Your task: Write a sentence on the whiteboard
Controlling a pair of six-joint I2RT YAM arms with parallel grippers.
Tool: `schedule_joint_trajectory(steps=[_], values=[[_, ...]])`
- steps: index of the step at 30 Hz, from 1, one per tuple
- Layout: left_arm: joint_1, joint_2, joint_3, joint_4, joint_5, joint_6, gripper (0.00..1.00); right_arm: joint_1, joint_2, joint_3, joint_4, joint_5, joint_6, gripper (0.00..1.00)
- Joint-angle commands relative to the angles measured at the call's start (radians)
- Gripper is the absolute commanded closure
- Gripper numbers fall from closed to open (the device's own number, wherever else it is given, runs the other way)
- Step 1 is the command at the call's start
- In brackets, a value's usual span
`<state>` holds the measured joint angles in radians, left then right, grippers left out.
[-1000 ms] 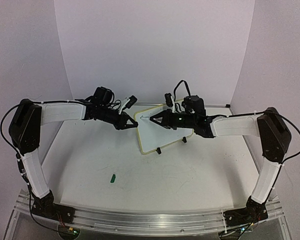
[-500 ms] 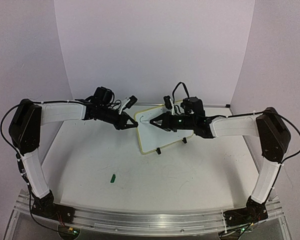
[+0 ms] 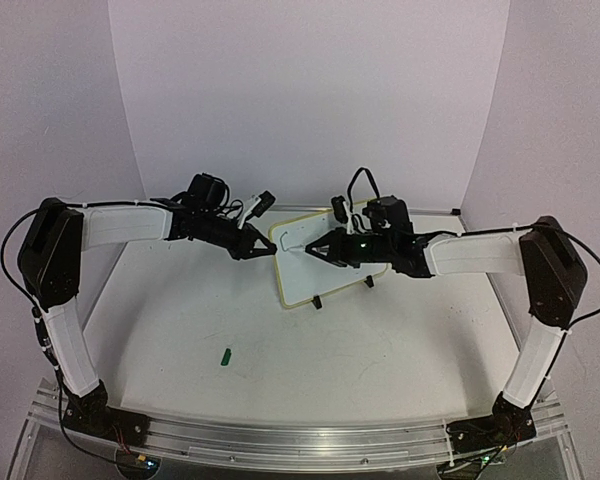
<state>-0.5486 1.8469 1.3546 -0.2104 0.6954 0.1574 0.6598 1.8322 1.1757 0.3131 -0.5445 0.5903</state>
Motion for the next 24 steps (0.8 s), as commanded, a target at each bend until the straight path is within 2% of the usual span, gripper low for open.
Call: schedule_joint_trajectory(steps=[1, 9, 24], values=[[-0.007, 0.003, 0.041, -0.020, -0.008, 0.029, 1.00, -0.006, -0.080, -0.018, 0.011, 0.096, -0.020, 1.00], [-0.007, 0.005, 0.041, -0.019, -0.007, 0.028, 1.00, -0.006, -0.133, -0.030, 0.027, 0.048, -0.027, 1.00], [-0.010, 0.006, 0.041, -0.021, -0.007, 0.030, 1.00, -0.006, -0.066, -0.006, 0.027, 0.072, 0.005, 1.00]])
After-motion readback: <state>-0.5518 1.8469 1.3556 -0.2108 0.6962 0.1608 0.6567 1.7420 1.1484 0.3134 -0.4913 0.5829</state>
